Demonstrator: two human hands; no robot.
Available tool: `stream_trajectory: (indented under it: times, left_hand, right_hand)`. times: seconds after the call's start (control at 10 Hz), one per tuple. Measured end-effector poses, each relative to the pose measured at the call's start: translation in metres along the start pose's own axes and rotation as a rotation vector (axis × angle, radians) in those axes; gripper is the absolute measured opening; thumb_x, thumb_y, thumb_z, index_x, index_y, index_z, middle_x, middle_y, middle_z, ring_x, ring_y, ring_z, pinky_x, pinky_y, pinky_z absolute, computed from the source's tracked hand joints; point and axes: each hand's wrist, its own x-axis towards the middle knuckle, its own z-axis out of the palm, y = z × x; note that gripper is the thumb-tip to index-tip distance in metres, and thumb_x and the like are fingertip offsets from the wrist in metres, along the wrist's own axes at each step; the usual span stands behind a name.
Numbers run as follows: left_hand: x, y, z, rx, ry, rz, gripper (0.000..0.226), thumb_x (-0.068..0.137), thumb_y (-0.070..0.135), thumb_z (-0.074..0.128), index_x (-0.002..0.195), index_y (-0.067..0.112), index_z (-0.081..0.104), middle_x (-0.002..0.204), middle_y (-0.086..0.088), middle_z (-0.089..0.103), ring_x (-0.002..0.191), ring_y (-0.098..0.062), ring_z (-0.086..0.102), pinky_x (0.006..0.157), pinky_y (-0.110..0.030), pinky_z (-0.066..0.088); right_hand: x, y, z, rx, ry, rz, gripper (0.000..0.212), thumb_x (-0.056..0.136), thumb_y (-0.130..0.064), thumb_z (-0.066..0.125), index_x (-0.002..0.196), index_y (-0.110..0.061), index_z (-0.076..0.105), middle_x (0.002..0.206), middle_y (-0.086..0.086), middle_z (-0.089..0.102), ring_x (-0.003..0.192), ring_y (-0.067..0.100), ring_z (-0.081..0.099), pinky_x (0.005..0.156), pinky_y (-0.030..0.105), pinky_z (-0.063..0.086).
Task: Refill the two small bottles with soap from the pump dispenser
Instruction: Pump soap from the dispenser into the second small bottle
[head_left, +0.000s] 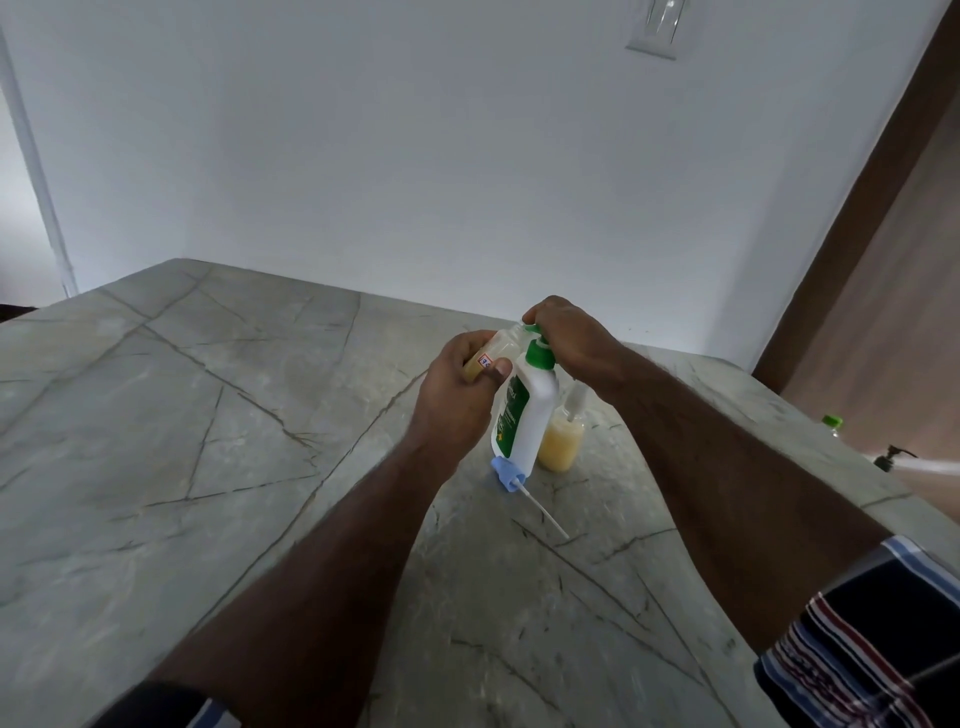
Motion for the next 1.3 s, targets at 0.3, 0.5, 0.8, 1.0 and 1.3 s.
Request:
stream_trajectory:
  times: [0.3,0.5,0.8,1.0,1.3]
  left_hand:
    - [-0.0018,0.0031,0.0,-0.005,0.0,0.001,0.031,0.099,0.02,0.059,0.129,0.018,0.057,0.105,0.016,0.062,0.095,0.0,0.06,0.073,-0.012,0.045]
    - [-0.0001,0.0011,0.0006,-0.007,0.003,0.002,0.03,0.099,0.021,0.059,0.129,0.018,0.057,0.103,0.017,0.061,0.094,0.001,0.06,0.072,-0.011,0.044]
    - [-0.0025,0.0022,-0.0013,0.002,-0.003,0.017,0.026,0.098,0.019,0.059,0.124,0.02,0.058,0.101,0.017,0.062,0.088,0.007,0.06,0.068,-0.007,0.044]
    - [-0.0018,0.0031,-0.0006,-0.005,0.004,0.019,0.028,0.098,0.019,0.059,0.126,0.018,0.058,0.104,0.015,0.063,0.095,-0.001,0.061,0.074,-0.013,0.045]
    - [-0.0042,0.0041,0.0001,0.012,-0.008,0.001,0.028,0.099,0.019,0.058,0.127,0.02,0.057,0.1,0.021,0.059,0.091,0.003,0.059,0.067,-0.006,0.043]
  right_hand:
    - [0.003,-0.0041,-0.0073,-0.028,0.009,0.0,0.038,0.102,-0.006,0.03,0.132,0.01,0.047,0.138,0.026,0.046,0.128,0.042,0.042,0.106,0.048,0.034]
    - [0.0043,-0.0011,-0.0014,-0.069,0.011,-0.037,0.037,0.102,-0.002,0.031,0.133,0.009,0.046,0.141,0.025,0.042,0.129,0.042,0.039,0.107,0.048,0.033]
    - [0.0039,-0.0006,-0.0031,-0.103,0.01,-0.036,0.037,0.101,-0.003,0.031,0.132,0.009,0.047,0.139,0.026,0.044,0.128,0.042,0.04,0.107,0.049,0.034]
    - [0.0037,-0.0017,-0.0018,-0.037,0.011,-0.019,0.037,0.102,-0.003,0.03,0.133,0.009,0.046,0.14,0.026,0.043,0.129,0.042,0.04,0.107,0.048,0.033]
    - [-0.0011,-0.001,-0.0009,0.084,0.007,0.016,0.04,0.101,-0.013,0.032,0.135,0.002,0.048,0.142,0.021,0.045,0.132,0.036,0.04,0.107,0.041,0.033]
